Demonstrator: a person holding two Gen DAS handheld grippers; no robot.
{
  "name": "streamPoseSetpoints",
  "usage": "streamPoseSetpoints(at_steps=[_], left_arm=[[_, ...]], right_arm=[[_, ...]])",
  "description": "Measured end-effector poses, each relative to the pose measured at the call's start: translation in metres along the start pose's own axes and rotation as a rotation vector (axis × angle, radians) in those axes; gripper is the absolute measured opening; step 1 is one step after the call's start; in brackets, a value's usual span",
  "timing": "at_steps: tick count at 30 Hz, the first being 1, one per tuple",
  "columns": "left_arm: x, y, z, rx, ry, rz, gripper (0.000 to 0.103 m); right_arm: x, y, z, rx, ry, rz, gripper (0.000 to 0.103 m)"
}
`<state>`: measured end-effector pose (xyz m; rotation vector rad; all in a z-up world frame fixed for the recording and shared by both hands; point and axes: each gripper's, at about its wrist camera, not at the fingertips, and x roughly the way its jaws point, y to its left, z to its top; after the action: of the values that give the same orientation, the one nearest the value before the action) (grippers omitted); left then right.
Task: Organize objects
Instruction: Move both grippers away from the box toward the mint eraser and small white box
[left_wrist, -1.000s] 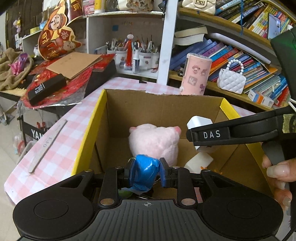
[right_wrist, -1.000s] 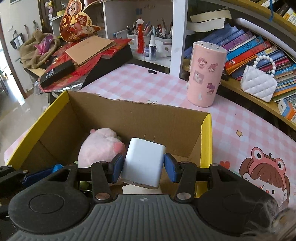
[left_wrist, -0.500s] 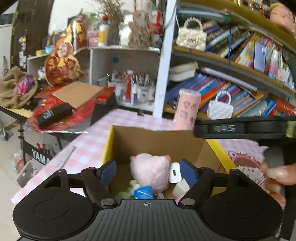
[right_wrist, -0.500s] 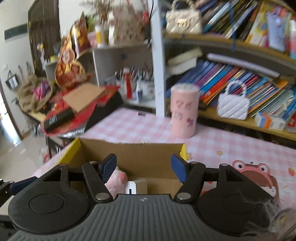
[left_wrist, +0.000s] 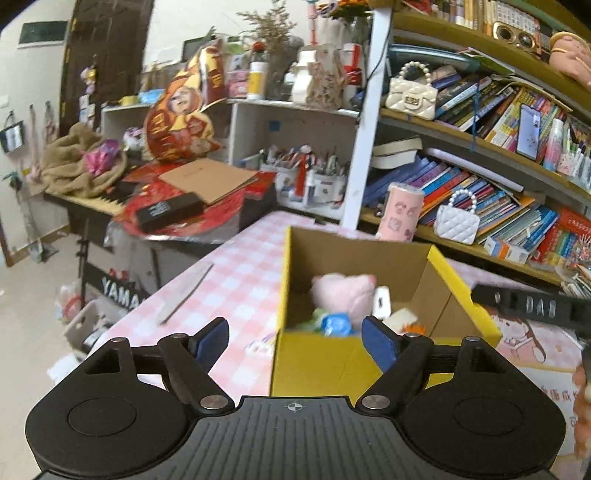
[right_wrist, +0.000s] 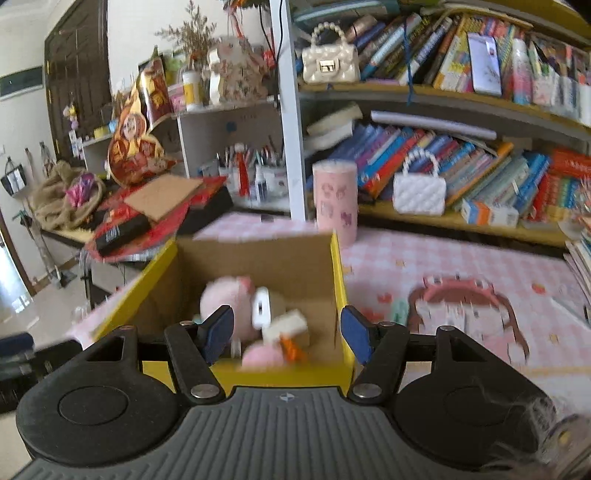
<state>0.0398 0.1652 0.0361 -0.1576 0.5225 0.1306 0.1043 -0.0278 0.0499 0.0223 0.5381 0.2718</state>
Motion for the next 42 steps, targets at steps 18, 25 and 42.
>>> streamPoseSetpoints(at_steps=[18,25,42], left_arm=[[-0.048,-0.009,-0.07,0.07,0.095,0.057,0.087],[-0.053,-0.035,-0.087,0.125,0.13,-0.04,0.087],[-0.045,-0.125,-0.098,0.312,0.14,-0.291,0.089]], right_arm=[[-0.067,0.018,-0.106,-0.059,0.091,-0.107,0.072],[-0.093,-0.006,-0.128,-0.006,0.114,-0.215,0.073],[-0.137,-0.085,-0.152,0.173,0.132,-0.487,0.078]])
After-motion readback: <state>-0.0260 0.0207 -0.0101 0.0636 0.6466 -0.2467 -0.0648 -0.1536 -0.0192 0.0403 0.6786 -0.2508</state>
